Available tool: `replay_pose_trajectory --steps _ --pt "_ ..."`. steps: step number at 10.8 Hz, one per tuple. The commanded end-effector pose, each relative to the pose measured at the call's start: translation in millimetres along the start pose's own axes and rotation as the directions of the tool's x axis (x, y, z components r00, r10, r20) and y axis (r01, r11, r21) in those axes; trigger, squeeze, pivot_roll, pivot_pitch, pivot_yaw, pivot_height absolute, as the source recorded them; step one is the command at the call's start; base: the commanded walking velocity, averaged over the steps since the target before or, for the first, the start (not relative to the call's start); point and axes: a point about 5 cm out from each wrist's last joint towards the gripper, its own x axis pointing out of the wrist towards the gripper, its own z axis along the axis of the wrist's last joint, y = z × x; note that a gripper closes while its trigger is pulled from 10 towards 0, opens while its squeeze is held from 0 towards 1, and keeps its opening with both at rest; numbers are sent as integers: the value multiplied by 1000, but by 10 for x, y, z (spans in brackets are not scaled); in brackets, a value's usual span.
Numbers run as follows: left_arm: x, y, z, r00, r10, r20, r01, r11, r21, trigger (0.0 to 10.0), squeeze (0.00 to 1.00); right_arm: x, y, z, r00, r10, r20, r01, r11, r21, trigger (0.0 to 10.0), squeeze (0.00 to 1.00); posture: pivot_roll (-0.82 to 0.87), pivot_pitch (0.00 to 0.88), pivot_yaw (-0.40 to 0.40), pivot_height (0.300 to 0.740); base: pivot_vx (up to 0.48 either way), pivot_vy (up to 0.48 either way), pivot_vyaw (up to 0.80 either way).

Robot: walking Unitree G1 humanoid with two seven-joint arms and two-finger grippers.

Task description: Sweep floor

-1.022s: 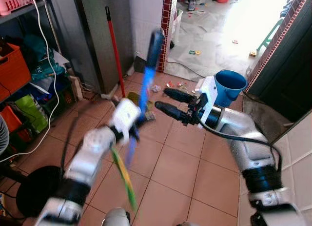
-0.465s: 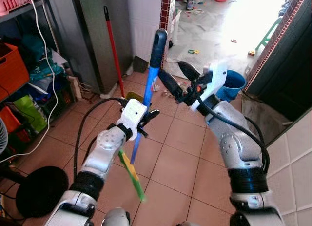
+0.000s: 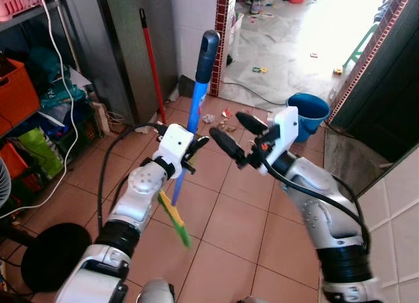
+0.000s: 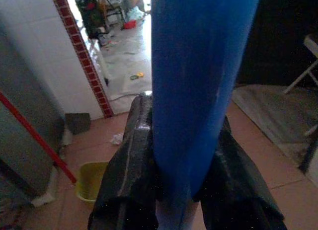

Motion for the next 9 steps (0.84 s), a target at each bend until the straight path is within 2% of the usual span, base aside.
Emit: replay_pose_trajectory --steps 1,3,4,5,6,7,8,9 --pt "50 -31 110 998 -27 48 26 999 30 0 0 57 52 122 999 16 39 -15 999 -34 10000 1000 4 0 -14 740 0 0 0" --pt "71 -104 89 998 -47 47 45 999 24 0 0 201 137 194 996 28 79 -27 1000 -6 10000 1000 3 0 -15 740 0 0 0" --pt "89 -146 85 997 -59 48 58 998 21 0 0 274 191 208 995 44 87 -43 999 -8 10000 875 3 0 -16 740 0 0 0" --pt "107 -185 95 996 -69 53 68 998 16 0 0 328 202 217 994 45 95 -44 999 -15 10000 239 4 0 -18 740 0 0 0" --pt "117 -210 101 996 -76 55 75 997 16 0 0 372 210 237 994 46 103 -45 999 -16 4745 0 4 0 -17 740 0 0 0" --pt "122 -231 103 995 -82 57 81 997 16 0 0 404 227 252 992 54 111 -53 999 -14 5490 0 4 0 -18 740 0 0 0" --pt "127 -254 104 994 -89 60 88 996 17 0 0 443 245 262 991 57 120 -56 998 -5 0 0 4 0 -19 740 0 0 0" --pt "135 -269 109 994 -92 63 91 996 15 0 0 470 248 248 991 53 124 -53 999 -7 0 0 6 0 -22 740 0 0 0"
